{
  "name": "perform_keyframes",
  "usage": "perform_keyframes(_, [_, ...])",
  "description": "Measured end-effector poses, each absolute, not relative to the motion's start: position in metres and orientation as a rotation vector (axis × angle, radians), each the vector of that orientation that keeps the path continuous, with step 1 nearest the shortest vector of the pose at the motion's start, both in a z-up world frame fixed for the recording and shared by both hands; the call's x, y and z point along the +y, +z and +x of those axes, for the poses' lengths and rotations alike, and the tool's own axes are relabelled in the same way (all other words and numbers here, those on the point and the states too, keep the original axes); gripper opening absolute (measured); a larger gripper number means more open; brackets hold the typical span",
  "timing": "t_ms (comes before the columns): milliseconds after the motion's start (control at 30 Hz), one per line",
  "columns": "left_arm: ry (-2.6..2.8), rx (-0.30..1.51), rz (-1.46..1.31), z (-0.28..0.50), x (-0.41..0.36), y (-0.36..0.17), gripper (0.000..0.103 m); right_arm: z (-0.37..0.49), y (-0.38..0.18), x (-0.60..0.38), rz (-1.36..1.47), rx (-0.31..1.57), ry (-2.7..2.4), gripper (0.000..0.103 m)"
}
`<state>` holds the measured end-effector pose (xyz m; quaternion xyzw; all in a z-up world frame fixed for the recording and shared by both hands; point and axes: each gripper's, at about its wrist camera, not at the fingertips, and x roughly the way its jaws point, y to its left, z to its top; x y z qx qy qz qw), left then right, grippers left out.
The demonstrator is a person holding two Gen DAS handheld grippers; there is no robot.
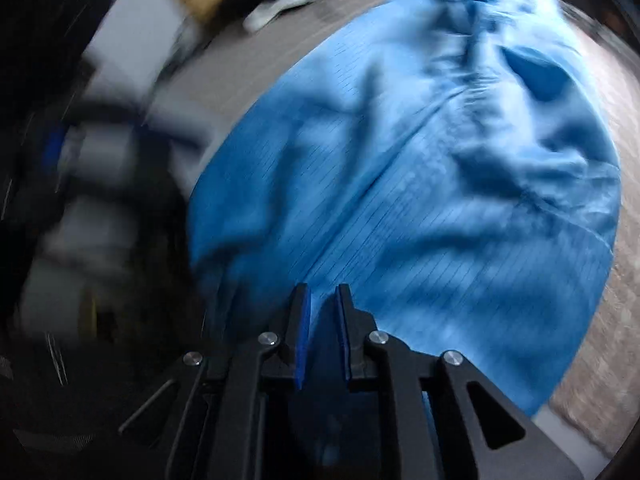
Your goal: Fold clothes
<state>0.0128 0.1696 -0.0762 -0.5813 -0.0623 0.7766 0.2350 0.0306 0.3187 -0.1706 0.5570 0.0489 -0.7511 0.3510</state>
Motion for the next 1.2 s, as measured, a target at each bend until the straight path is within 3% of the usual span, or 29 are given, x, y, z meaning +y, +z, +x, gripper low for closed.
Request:
perform_keyframes(167, [2.134,-0.165,-1.590,0.006,0.170,-0.078,0.056,-0.013,-0.151,0.348,1.342,-0.014,-2.208,0.015])
perform_keyframes(300, [2.158,-0.146,-1.616,-0.002,0.166,-0.084,0.056,-0.054,-0.180,0.350,1.439,-0.043,-2.253,0.016])
perform_keyframes(433, [2.200,-0.139,-1.653,0.004,0.146,-0.087,0.056,-0.026,-0.172,0.345,1.439,-0.136,-1.983,0.017])
perform_keyframes(600, [2.228,-0.269,-1.735,0.042,0.096,-0.103,0.058,0.036,-0.146,0.427,1.452,-0.327,-2.204,0.036])
perform_keyframes(800, [2.148,-0.396,-1.841,0.075,0.081,-0.142,0.058,0.080,-0.167,0.468,1.547,-0.549,-2.293,0.038])
perform_keyframes(1200, [2.088,-0.358,-1.840,0.065,0.099,-0.172,0.064,0.097,-0.174,0.466,1.543,-0.547,-2.261,0.042])
